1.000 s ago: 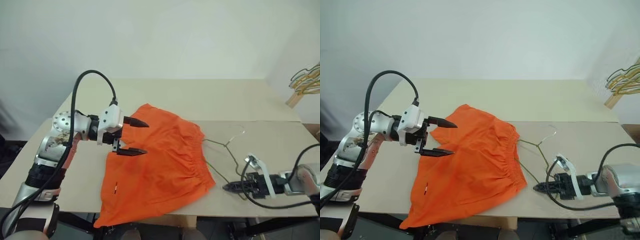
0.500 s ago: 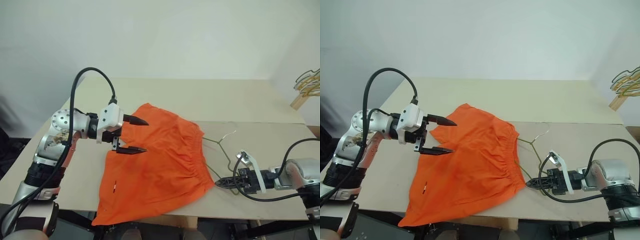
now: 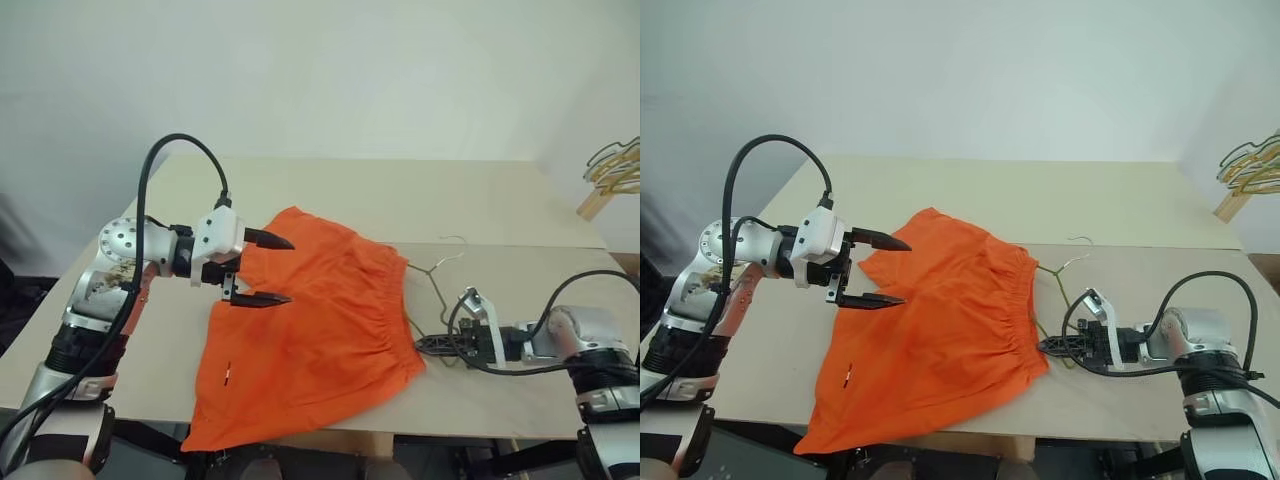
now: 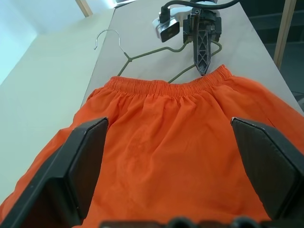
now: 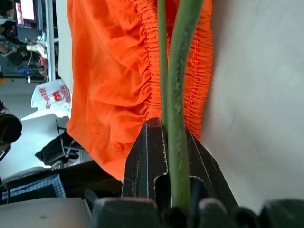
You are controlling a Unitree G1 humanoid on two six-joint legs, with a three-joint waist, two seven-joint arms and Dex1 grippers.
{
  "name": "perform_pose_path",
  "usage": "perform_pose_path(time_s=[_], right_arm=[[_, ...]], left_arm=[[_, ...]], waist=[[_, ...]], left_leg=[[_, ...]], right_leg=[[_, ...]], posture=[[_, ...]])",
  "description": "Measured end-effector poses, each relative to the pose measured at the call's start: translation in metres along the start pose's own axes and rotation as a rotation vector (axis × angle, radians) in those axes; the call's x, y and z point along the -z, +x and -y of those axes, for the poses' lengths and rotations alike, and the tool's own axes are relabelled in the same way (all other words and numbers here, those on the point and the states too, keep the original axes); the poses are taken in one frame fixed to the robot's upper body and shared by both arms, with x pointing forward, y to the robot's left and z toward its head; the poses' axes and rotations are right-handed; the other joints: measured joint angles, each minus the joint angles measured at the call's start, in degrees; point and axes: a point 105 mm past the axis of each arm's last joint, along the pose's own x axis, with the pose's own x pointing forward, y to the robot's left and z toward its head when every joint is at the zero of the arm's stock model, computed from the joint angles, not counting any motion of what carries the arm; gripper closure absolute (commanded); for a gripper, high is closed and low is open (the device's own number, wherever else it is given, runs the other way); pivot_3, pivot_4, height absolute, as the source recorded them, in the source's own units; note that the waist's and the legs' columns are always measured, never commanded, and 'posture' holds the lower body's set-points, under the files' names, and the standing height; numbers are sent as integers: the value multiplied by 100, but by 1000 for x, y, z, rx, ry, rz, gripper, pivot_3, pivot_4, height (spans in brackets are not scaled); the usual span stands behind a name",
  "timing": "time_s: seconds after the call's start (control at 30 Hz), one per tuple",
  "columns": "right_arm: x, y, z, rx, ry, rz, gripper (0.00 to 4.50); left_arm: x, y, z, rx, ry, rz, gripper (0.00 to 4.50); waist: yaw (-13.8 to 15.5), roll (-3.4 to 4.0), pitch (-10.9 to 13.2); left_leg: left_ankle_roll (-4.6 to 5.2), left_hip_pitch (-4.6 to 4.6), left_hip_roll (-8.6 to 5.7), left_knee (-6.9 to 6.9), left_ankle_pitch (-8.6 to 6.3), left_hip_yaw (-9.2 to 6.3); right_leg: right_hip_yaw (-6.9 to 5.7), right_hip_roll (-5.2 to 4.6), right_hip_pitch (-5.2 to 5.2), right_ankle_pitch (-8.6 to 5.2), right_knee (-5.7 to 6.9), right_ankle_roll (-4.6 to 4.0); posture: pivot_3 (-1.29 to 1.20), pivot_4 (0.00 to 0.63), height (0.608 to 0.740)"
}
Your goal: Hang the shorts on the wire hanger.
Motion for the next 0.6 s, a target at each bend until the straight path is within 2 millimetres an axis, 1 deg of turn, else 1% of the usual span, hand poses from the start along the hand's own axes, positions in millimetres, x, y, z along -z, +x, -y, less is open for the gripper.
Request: perform_pose_path(time_s=[0.07, 0.13, 0.3, 0.43, 0.53, 0.6], right_arm=[[-3, -1, 1, 19, -17, 25, 4500], [-1, -6, 2, 65, -62, 36, 4500], [-2, -25, -16, 87, -151, 53, 4500], [-4, -27, -24, 122, -216, 59, 4500], [-11, -25, -36, 166, -348, 66, 4500], [-19, -21, -53, 192, -514, 85, 4500]], left_arm=[[0, 0, 0, 0, 0, 0, 24], [0, 0, 0, 0, 2, 1, 24], [-1, 2, -3, -2, 4, 12, 24], [-5, 6, -8, 5, 35, 30, 24], [-6, 9, -13, 14, 52, 37, 24], [-5, 11, -18, 17, 59, 37, 24]], waist=[[9, 0, 0], [29, 1, 0], [55, 2, 0], [16, 3, -1], [-45, 4, -1], [-96, 4, -1]], left_leg=[[0, -1, -1, 0, 0, 0], [0, -5, -1, -1, 0, 0], [0, -10, -6, 0, 0, 0], [0, -7, -4, 0, 0, 1], [0, -9, -4, -2, 0, 1], [0, -13, -4, -1, 0, 1]], right_leg=[[0, -1, 0, 0, 0, 0], [0, -2, -3, 0, -1, 0], [-1, -7, -6, 0, -4, 0], [-1, -4, -5, 0, -1, 0], [1, -4, -8, 0, -3, 0], [1, -4, -11, 0, -3, 1]], posture=[[51, 5, 740], [43, 4, 740], [13, 0, 740], [-11, 0, 740], [-48, 0, 740], [-60, 0, 740]])
